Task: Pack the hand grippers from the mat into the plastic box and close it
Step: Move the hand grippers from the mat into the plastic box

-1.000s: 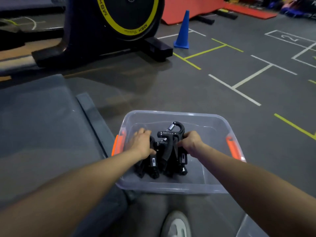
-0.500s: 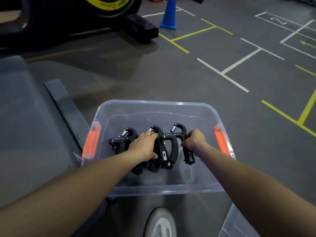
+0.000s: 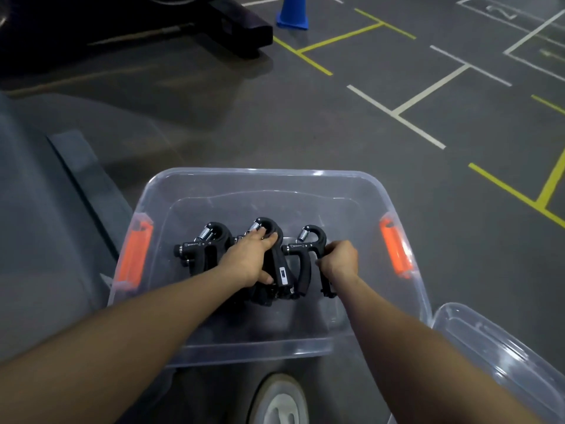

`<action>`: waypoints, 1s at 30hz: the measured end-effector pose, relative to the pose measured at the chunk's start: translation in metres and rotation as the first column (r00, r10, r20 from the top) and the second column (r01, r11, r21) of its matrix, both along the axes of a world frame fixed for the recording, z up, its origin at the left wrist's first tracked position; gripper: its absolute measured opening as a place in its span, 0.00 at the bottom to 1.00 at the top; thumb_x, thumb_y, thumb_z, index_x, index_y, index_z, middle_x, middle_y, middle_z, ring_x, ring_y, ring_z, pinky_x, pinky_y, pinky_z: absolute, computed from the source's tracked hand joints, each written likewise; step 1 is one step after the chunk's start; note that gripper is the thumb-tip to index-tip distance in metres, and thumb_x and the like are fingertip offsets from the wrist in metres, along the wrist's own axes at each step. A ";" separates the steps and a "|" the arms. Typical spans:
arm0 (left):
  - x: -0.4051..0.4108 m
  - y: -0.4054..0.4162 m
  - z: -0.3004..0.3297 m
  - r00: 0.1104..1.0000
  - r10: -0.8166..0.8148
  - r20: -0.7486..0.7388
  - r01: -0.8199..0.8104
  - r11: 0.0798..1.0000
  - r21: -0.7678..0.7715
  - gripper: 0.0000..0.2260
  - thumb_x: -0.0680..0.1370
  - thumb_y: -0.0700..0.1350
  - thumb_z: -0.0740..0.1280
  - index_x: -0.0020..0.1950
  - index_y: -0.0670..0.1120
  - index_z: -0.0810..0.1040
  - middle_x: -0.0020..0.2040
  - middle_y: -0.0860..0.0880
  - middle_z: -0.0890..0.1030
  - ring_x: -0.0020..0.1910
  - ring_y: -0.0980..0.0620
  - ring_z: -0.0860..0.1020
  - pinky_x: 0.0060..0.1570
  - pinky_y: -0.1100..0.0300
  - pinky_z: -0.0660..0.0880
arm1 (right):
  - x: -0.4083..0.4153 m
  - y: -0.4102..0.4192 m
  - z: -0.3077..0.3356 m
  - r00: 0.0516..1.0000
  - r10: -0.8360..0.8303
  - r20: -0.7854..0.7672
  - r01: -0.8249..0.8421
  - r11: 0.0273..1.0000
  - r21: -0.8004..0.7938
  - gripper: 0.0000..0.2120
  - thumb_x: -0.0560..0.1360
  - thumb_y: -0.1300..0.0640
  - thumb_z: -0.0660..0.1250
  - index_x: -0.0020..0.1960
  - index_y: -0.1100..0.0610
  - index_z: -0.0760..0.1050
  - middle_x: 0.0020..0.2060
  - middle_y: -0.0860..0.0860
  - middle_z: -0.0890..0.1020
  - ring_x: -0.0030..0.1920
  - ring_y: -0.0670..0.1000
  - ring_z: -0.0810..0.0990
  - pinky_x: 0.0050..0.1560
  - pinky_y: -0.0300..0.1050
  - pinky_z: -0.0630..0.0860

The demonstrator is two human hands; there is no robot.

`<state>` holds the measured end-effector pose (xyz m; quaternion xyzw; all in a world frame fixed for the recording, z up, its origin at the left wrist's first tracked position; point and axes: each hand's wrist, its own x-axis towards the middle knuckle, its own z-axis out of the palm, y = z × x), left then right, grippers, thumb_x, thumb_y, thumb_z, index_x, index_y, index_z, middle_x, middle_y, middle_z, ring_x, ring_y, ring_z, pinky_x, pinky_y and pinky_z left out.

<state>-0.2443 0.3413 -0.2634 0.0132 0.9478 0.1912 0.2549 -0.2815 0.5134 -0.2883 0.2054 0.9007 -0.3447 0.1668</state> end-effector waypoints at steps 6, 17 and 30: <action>0.010 0.001 -0.007 1.000 0.003 -0.010 -0.003 1.000 0.005 0.43 0.72 0.47 0.72 0.77 0.52 0.46 0.79 0.49 0.44 0.78 0.50 0.45 0.75 0.56 0.50 | 0.000 0.009 -0.005 0.997 0.006 -0.080 -0.007 1.000 -0.016 0.09 0.69 0.66 0.68 0.48 0.60 0.81 0.45 0.60 0.84 0.47 0.62 0.82 0.47 0.59 0.80; 0.025 0.004 -0.009 0.998 0.020 -0.056 -0.018 1.000 0.023 0.43 0.73 0.47 0.71 0.77 0.52 0.45 0.78 0.50 0.41 0.78 0.51 0.42 0.75 0.52 0.49 | 0.009 0.007 -0.016 0.994 -0.057 -0.089 0.043 0.988 -0.147 0.10 0.69 0.70 0.65 0.47 0.61 0.81 0.49 0.60 0.84 0.55 0.56 0.81 0.50 0.47 0.79; 0.021 0.004 -0.011 0.999 0.017 -0.048 -0.015 1.000 0.026 0.43 0.72 0.47 0.72 0.77 0.52 0.46 0.79 0.49 0.42 0.78 0.51 0.42 0.75 0.53 0.48 | -0.005 0.010 -0.027 0.995 -0.095 -0.020 0.088 0.969 -0.231 0.13 0.75 0.66 0.61 0.56 0.61 0.79 0.41 0.52 0.76 0.38 0.47 0.71 0.37 0.32 0.69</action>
